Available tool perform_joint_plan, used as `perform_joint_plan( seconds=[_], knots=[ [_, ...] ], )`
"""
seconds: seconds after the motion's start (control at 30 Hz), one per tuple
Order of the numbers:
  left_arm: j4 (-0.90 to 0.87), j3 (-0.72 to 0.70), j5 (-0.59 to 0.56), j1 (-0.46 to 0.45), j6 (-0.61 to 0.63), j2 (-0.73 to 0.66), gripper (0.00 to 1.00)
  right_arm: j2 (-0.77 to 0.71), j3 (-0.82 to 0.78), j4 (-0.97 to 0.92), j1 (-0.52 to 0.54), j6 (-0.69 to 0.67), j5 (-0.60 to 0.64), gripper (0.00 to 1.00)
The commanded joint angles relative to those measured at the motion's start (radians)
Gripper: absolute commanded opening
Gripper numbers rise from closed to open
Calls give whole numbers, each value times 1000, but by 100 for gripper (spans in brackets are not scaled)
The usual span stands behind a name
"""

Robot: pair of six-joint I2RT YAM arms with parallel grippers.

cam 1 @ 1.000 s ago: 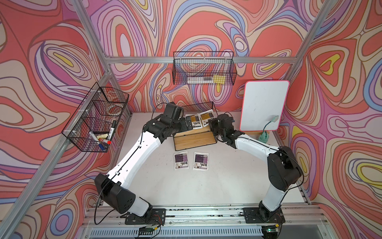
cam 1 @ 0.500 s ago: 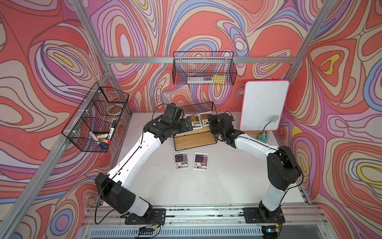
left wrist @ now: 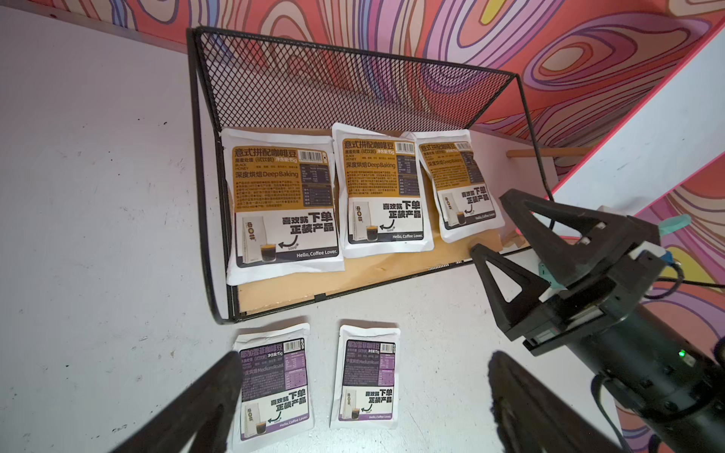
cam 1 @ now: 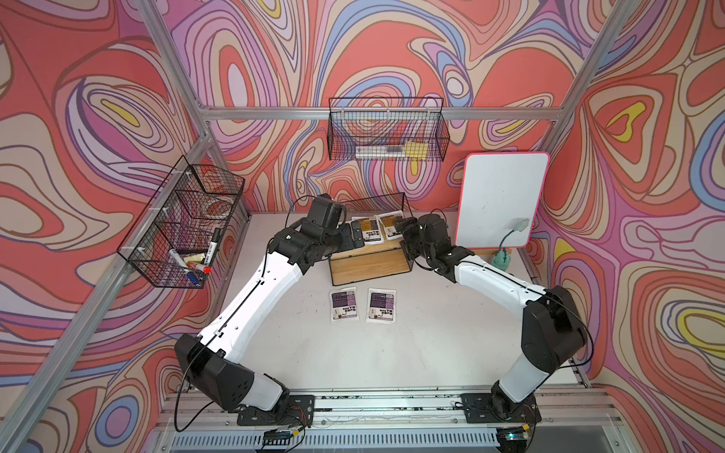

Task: Place the bagged coffee beans on the shelf by color
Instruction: Place the bagged coffee beans on the shelf, then adjust the bagged coffee beans at the center of the board.

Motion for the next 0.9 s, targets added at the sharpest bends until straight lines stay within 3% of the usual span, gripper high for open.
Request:
perform_joint_plan(
  seconds=[0.0, 0.23, 0.53, 0.7, 0.87],
  knots=[
    [-19, -24, -21, 6, 23, -45, 99, -63, -22, -56, 9, -71, -80, 80],
    [-44, -124, -3, 5, 33, -118, 99, -161, -75, -138, 8, -195, -187, 80],
    [16, -433, 62, -4, 25, -299, 99, -340, -269, -209, 8, -368, -250, 80],
    [83, -593, 68, -90, 11, -358, 99, -385, -421, -151, 8, -415, -295, 80],
    [174, -689, 58, -212, 16, -331, 99, -383, -580, -79, 7, -411, -300, 80]
  ],
)
